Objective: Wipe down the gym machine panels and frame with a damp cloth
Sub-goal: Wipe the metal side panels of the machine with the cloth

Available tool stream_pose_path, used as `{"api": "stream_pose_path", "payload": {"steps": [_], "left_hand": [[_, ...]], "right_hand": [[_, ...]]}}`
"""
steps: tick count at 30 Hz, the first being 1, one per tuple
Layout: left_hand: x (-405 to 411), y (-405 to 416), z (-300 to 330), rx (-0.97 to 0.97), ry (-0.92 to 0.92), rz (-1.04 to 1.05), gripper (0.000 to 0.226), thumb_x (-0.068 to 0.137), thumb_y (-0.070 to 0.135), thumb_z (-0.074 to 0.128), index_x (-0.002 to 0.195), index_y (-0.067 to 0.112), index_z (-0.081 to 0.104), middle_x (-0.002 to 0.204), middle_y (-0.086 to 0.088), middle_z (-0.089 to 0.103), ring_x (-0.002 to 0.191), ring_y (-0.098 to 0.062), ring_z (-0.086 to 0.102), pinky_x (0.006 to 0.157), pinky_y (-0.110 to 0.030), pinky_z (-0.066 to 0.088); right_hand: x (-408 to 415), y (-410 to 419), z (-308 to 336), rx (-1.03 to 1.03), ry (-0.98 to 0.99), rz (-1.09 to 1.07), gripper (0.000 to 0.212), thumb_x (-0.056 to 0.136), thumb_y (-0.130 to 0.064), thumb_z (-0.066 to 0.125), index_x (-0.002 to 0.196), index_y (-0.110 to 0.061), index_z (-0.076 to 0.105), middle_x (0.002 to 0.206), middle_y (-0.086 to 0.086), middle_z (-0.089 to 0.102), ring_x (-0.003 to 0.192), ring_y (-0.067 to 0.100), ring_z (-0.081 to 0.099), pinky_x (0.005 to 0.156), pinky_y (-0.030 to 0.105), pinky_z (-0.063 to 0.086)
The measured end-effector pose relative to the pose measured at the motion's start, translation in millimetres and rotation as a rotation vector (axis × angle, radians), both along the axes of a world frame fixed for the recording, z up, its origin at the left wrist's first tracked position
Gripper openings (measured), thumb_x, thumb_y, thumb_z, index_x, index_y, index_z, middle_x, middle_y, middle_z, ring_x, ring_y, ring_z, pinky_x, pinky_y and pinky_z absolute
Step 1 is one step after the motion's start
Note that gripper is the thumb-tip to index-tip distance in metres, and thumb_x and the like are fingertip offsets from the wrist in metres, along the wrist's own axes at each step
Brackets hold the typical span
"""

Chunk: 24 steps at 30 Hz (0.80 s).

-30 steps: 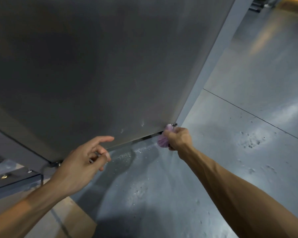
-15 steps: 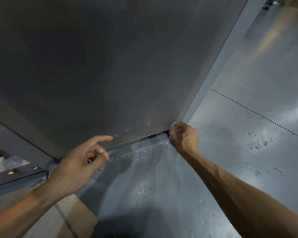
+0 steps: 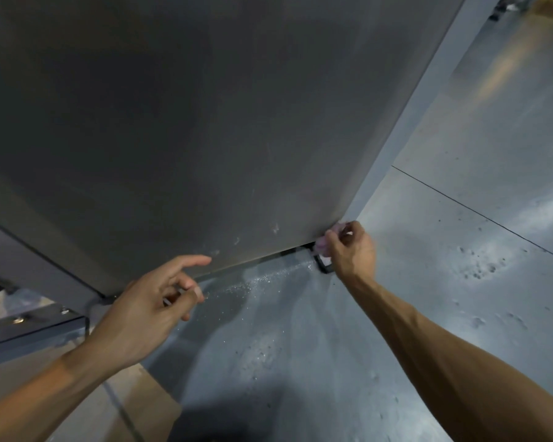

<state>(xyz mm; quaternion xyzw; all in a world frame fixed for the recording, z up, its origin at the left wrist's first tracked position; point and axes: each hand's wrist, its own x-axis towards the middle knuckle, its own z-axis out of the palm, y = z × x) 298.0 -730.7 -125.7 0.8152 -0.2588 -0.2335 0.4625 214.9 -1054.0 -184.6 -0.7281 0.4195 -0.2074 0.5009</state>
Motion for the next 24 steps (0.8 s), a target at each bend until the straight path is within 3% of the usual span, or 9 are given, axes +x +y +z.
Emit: {"api": "stream_pose_path", "payload": {"steps": [3,6,10,13,15,18,20,22,24], "left_hand": [[0,-1,1,-0.008,0.002,0.008,0.051,0.098,0.001,0.062,0.122,0.046,0.064,0.089,0.003,0.071,0.067,-0.018,0.066,0.062,-0.017,0.049],[0,-1,4,-0.008,-0.005,0.021,0.049,0.098,0.0,0.062,0.123,0.042,0.064,0.085,0.005,0.071,0.063,-0.014,0.063,0.054,-0.012,0.045],[1,4,4,0.0,-0.02,0.023,0.054,0.098,0.002,0.061,0.12,0.052,0.063,0.088,0.004,0.071,0.065,-0.015,0.065,0.057,-0.016,0.048],[0,5,3,-0.012,0.004,0.024,0.057,0.099,0.002,0.061,0.118,0.055,0.062,0.087,0.003,0.071,0.064,-0.015,0.064,0.054,-0.014,0.045],[-1,3,5,-0.01,0.0,0.014,0.055,0.098,0.002,0.062,0.12,0.053,0.063,0.087,0.004,0.071,0.065,-0.015,0.065,0.056,-0.013,0.047],[-2,-3,7,-0.006,-0.011,0.015,0.05,0.098,0.0,0.061,0.122,0.044,0.064,0.084,0.005,0.071,0.066,-0.015,0.066,0.06,-0.014,0.048],[-2,-5,7,-0.002,-0.014,0.024,0.05,0.097,-0.001,0.06,0.122,0.042,0.064,0.084,0.005,0.071,0.065,-0.015,0.065,0.061,-0.014,0.048],[-3,-4,7,0.002,-0.015,0.016,0.051,0.097,0.0,0.06,0.12,0.045,0.064,0.085,0.005,0.071,0.065,-0.015,0.065,0.06,-0.015,0.048],[-3,-1,6,0.009,-0.019,0.014,0.052,0.098,0.002,0.061,0.12,0.048,0.064,0.086,0.005,0.071,0.066,-0.015,0.066,0.06,-0.017,0.049]], "right_hand": [[5,8,-12,0.076,0.059,-0.021,0.007,0.088,-0.011,0.058,0.082,-0.016,0.059,0.064,-0.007,0.073,0.062,0.017,0.071,0.064,0.037,0.061],[-4,1,-22,0.272,0.152,-0.107,0.023,0.085,-0.016,0.051,0.078,-0.01,0.073,0.075,0.01,0.077,0.06,0.022,0.07,0.06,0.038,0.062],[-3,0,-11,0.522,-0.091,-0.253,0.019,0.087,0.009,0.053,0.081,-0.007,0.062,0.061,0.007,0.064,0.046,0.018,0.054,0.049,0.027,0.046],[6,-2,-9,0.627,-0.179,-0.271,0.029,0.082,0.018,0.052,0.078,-0.01,0.055,0.07,0.015,0.064,0.045,0.016,0.047,0.044,0.025,0.037],[10,10,-15,0.685,-0.157,-0.164,0.026,0.084,0.014,0.051,0.073,-0.007,0.062,0.081,0.021,0.072,0.05,0.018,0.054,0.047,0.024,0.041],[11,28,-17,0.73,-0.092,-0.088,0.016,0.087,0.008,0.057,0.088,-0.003,0.068,0.088,0.021,0.075,0.067,0.023,0.063,0.06,0.028,0.056],[10,23,-13,0.74,-0.101,-0.184,0.021,0.083,0.015,0.059,0.098,0.001,0.064,0.077,0.019,0.068,0.057,0.021,0.063,0.052,0.028,0.057],[8,7,-8,0.738,-0.173,-0.265,0.029,0.08,0.022,0.054,0.101,0.004,0.063,0.08,0.023,0.066,0.043,0.017,0.061,0.041,0.024,0.05],[9,-6,-7,0.719,-0.237,-0.369,0.028,0.084,0.022,0.05,0.104,0.006,0.063,0.083,0.023,0.064,0.043,0.016,0.061,0.038,0.022,0.049]]}}
